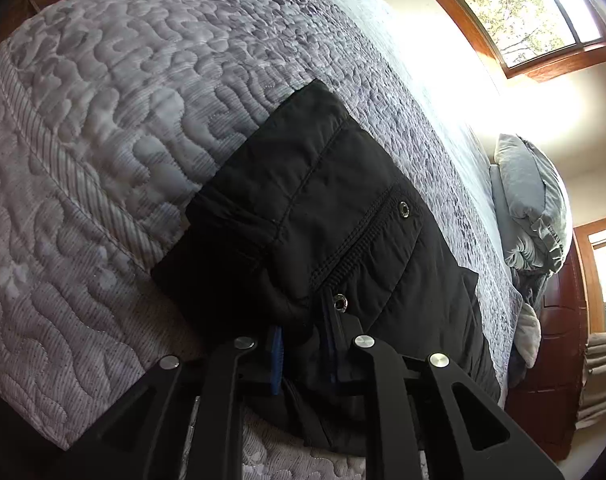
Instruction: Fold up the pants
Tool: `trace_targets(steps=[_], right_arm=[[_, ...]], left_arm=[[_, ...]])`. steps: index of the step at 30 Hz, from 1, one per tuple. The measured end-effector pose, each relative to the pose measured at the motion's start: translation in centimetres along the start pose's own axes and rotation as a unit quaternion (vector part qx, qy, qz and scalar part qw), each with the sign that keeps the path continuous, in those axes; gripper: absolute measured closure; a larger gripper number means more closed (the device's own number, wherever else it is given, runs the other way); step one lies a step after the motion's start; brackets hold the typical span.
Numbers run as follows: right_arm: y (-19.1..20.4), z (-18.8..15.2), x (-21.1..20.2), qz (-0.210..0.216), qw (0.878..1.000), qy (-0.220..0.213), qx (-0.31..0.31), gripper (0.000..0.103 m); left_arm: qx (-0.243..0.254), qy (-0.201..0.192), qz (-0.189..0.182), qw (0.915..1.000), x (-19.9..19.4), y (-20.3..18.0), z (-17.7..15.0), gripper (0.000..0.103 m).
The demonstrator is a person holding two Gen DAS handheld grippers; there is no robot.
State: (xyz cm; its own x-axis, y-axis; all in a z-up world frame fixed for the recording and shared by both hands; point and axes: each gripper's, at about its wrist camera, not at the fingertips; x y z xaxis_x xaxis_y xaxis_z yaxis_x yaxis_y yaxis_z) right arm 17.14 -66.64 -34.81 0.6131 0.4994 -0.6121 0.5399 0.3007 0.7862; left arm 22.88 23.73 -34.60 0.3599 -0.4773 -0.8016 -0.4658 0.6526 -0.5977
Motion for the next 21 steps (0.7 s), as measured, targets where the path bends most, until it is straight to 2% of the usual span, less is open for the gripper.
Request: trace_targets(steps=[1, 2, 3, 4, 8, 11, 21], right_arm=[[-0.1, 0.3, 0.1, 0.006, 1.0, -0.004, -0.002, 0.049], [-0.1, 0.5, 0.1, 0.006, 1.0, -0.008, -0.004, 0.059], [-0.1, 0.8, 0.0, -0.002, 1.0, -0.011, -0.006, 0.073], [0.0, 0.9, -0.2, -0.009, 1.0, -0.018, -0.009, 0.096], [1.4, 0.2, -1.5, -0.019, 0.998, -0.038, -0.041, 0.098], [1.4, 0.0, -2.3, -0.02, 0.998, -0.038, -0.048, 0.098], [-0.7, 0.6, -1.7, -0.04, 0.998, -0.032, -0.04, 0.098]], left_arm=[[0.0, 0.001, 0.001, 1.0, 0.0, -0.1, 0.0, 0.088], [0.0, 0.002, 0.0, 1.0, 0.0, -0.1, 0.1, 0.09], [-0.002, 0.002, -0.003, 1.0, -0.2, -0.1, 0.1, 0.093], [-0.004, 0.001, -0.006, 1.0, -0.4, -0.3, 0.1, 0.094], [-0.002, -0.006, -0.021, 0.9998, -2.2, -1.2, -0.1, 0.097], [0.001, -0.007, -0.035, 0.9994, -3.3, -1.2, -0.2, 0.097], [-0.014, 0.009, -0.031, 0.9994, -2.4, 0.7, -1.1, 0.098]])
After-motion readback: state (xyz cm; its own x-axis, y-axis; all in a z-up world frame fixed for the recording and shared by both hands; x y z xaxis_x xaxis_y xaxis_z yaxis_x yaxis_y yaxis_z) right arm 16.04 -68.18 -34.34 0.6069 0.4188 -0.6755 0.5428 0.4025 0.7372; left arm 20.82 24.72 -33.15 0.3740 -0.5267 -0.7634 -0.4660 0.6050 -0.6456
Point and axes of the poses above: each gripper's, at about its wrist camera, not at the fingertips, and x roughly the way its jaws point, y to its left, z to its top, and after that the axes turned 13 degrees about y, right-handed
